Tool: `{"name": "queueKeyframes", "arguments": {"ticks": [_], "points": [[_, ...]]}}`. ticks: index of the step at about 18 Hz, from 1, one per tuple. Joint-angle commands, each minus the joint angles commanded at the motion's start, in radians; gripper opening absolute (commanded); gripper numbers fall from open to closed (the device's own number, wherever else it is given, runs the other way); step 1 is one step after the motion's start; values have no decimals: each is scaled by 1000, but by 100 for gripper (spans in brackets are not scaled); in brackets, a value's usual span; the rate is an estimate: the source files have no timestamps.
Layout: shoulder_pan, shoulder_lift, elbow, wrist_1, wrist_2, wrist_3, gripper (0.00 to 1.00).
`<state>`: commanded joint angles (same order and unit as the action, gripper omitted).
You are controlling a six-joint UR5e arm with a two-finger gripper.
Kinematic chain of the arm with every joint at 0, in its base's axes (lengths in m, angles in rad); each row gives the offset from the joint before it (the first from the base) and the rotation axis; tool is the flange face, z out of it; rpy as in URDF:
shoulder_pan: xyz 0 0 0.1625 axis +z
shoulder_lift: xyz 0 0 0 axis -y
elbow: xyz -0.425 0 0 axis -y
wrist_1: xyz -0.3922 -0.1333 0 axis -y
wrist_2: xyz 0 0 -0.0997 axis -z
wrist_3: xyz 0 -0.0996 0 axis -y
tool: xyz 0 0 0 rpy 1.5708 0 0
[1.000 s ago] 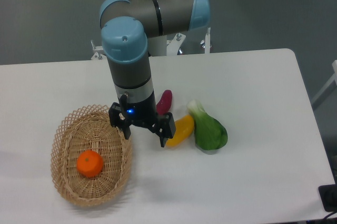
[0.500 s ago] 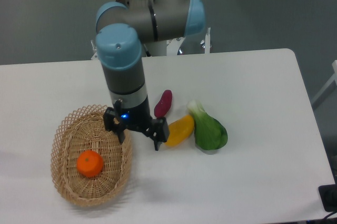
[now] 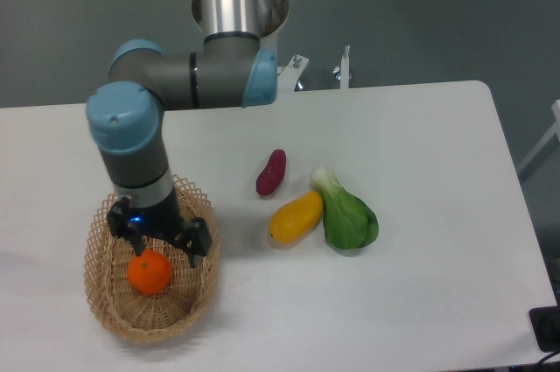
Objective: Pick up the orange from the basket
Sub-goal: 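Lower the gripper into the basket over the orange, then close the gripper around the orange inside the basket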
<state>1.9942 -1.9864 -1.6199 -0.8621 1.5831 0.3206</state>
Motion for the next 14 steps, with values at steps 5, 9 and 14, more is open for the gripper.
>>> {"name": "queueKeyframes", "arguments": {"ticks": [5,9,14], "points": [[-11,-43,-2,0,-63,-2,100],[-12,-98,2,5,-80,-35,100],[-18,-107,2,5,-89,-37,100]]}}
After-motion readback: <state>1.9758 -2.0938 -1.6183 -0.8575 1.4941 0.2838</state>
